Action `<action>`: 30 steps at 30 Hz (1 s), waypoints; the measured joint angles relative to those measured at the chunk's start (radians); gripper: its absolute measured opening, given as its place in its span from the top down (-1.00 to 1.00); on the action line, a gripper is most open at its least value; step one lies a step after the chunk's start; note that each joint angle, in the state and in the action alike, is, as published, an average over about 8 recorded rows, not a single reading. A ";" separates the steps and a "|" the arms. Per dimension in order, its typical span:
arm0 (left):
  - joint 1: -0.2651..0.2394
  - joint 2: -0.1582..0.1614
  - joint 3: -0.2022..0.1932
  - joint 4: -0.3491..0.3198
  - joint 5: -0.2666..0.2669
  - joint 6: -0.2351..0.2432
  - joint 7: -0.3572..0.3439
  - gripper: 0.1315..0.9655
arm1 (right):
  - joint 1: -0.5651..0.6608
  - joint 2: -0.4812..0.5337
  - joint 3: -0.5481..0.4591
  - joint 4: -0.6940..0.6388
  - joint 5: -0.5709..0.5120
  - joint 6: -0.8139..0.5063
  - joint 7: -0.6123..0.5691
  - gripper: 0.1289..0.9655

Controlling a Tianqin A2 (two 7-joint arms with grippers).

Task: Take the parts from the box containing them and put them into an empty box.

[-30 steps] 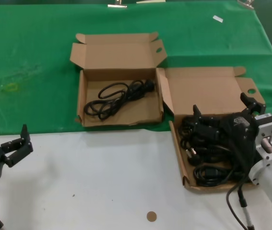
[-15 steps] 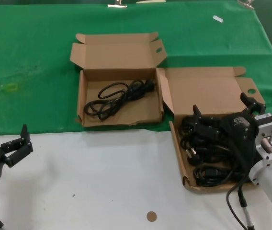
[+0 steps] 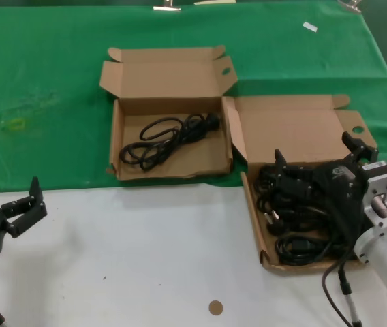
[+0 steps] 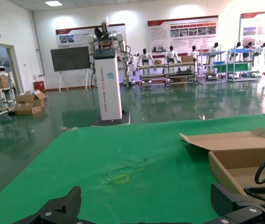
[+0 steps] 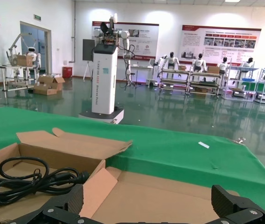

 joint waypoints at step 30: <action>0.000 0.000 0.000 0.000 0.000 0.000 0.000 -1.00 | 0.000 0.000 0.000 0.000 0.000 0.000 0.000 -1.00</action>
